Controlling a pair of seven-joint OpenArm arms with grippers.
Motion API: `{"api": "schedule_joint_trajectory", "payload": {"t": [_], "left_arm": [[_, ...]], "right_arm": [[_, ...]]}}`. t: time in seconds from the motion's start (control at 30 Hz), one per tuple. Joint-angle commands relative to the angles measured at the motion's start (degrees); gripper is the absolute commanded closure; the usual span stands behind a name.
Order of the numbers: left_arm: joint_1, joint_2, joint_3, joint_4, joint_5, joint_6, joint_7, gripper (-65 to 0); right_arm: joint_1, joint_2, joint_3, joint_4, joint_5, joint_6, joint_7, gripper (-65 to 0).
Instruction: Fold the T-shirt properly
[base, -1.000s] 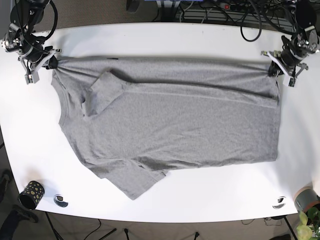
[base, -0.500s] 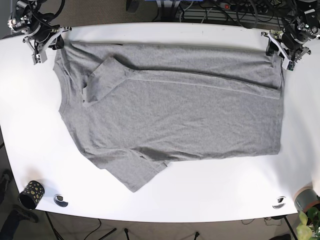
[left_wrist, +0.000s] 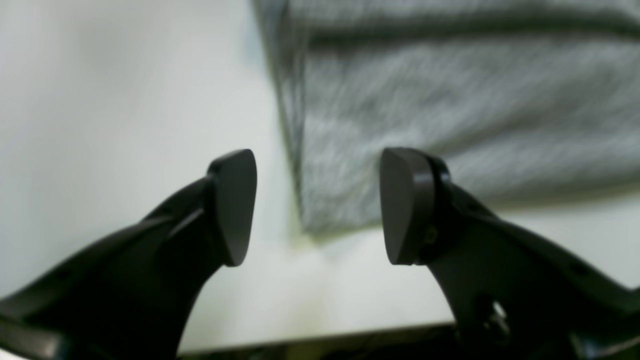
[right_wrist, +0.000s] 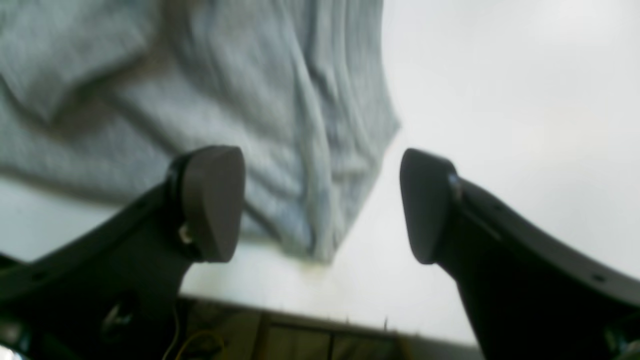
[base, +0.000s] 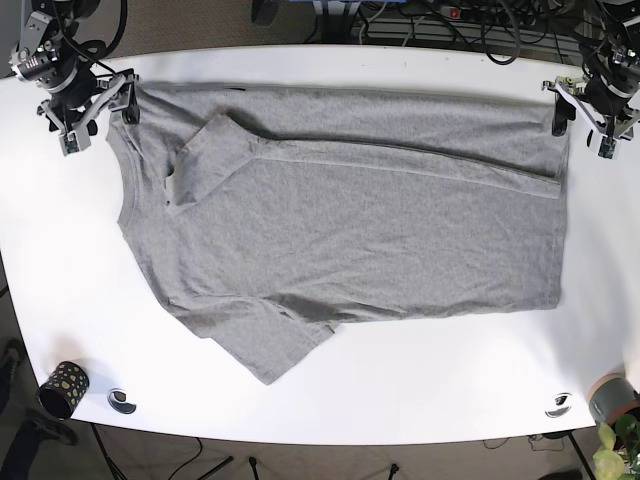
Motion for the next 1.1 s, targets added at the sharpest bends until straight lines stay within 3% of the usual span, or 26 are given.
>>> {"api": "schedule_joint_trajectory", "payload": {"t": [0.0, 0.13, 0.47, 0.73, 0.93, 1.07], "left_arm": [[-0.46, 0.2, -0.03, 1.01, -0.99, 0.32, -1.06, -36.1], [-4.95, 3.1, 1.37, -0.22, 1.56, 0.41, -1.06, -36.0], [-9.87, 12.15, 4.54, -2.6, 13.26, 0.15, -1.06, -36.0], [-9.96, 12.33, 4.28, -5.85, 13.52, 0.06, -1.33, -35.8], [-9.78, 11.45, 4.1, -7.17, 13.7, -0.03, -1.41, -35.8], [-9.69, 10.92, 4.45, -7.17, 13.7, -0.03, -1.41, -35.8]], "right_arm": [[1.83, 1.01, 0.25, 0.86, 1.01, -0.04, -0.11, -46.6], [6.05, 0.4, -2.3, 0.68, 0.92, -0.04, -2.22, -46.6], [14.93, -0.92, -12.85, -2.57, 0.48, -0.48, -2.39, -46.6], [20.82, -0.57, -17.6, -11.1, -0.31, -0.66, -1.78, -46.6], [26.0, -0.66, -17.77, -19.54, -10.07, -0.13, 3.23, -46.6], [28.55, -0.4, -17.6, -23.67, -13.85, 0.05, 6.75, -46.6]]}}
